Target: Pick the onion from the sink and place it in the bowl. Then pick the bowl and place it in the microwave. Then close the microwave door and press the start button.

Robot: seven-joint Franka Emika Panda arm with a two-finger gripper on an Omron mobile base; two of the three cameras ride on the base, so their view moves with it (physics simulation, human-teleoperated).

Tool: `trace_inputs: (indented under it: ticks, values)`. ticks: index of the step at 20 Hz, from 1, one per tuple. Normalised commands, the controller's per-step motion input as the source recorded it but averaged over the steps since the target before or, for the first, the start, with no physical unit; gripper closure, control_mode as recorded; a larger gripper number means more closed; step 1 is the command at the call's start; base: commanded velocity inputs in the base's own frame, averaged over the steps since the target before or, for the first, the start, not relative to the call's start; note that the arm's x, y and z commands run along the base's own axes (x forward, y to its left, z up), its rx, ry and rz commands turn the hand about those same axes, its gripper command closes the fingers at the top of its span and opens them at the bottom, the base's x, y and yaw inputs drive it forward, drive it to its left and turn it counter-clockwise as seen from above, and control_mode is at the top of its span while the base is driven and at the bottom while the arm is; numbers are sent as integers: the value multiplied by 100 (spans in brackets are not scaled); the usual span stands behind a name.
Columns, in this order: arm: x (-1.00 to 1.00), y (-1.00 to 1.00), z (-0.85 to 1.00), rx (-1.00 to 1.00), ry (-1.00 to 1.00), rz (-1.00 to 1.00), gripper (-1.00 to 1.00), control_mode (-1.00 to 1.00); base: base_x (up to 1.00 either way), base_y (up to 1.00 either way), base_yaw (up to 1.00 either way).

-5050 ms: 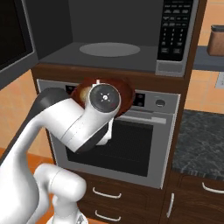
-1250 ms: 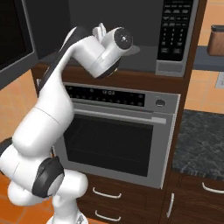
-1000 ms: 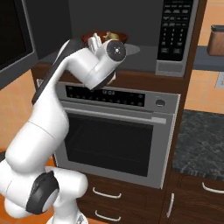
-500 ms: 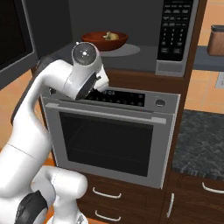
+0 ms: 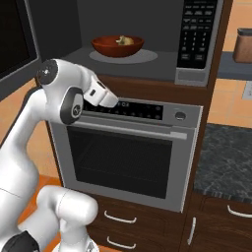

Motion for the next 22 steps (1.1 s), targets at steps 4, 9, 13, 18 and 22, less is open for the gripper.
trace_inputs:
  ticks: [4, 9, 13, 18, 22]
  values:
    - [-7, -6, -43, -46, -6, -15, -100, -100, 0, 0, 0]
    - [0, -11, -31, -42, -11, -8, -100, -100, 0, 0, 0]
    - [-16, -1, -4, -35, -20, -16, -100, -100, 0, 0, 0]
    - [-41, 15, 0, -26, -26, -25, -100, -100, 0, 0, 0]
    - [-59, 39, 0, -22, -32, -29, -100, -100, 0, 0, 0]
